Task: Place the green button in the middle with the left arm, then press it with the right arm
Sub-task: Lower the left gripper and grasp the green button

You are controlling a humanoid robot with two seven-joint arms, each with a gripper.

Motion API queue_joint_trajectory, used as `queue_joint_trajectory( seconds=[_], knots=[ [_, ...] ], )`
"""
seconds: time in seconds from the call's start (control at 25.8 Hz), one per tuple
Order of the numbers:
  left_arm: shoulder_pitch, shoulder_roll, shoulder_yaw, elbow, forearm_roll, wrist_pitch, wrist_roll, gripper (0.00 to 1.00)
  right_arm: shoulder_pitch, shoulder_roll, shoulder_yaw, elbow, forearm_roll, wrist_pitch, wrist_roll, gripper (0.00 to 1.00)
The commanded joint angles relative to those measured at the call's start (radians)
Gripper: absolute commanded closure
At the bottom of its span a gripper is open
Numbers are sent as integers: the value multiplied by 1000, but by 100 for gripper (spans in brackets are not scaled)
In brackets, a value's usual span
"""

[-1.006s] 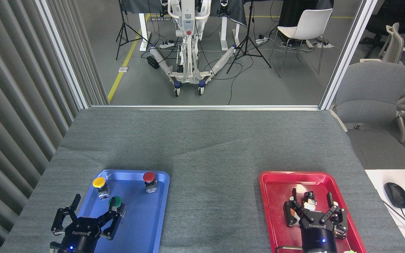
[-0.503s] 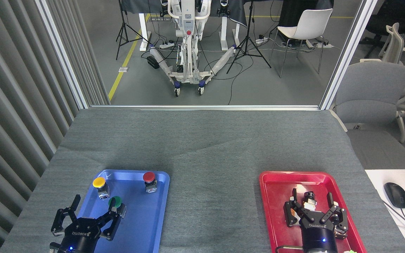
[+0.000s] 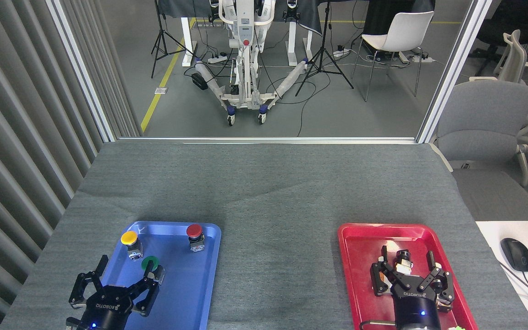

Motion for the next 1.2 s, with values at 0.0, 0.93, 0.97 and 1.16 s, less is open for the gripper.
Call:
queue_joint_trajectory(
  seconds=[0.0, 0.93, 0.97, 1.16],
  knots=[
    [2, -2, 1, -6, 5, -21, -8, 0, 0, 0, 1, 0, 0, 0, 0, 0],
    [3, -9, 8, -38, 52, -105, -1, 0, 2, 0, 1, 2, 2, 0, 0, 0],
    [3, -8, 7, -38, 52, -105, -1, 0, 2, 2, 1, 3, 2, 0, 0, 0],
    [-3, -6, 7, -24, 50, -105, -10, 0, 2, 0, 1, 3, 2, 0, 0, 0]
  ],
)
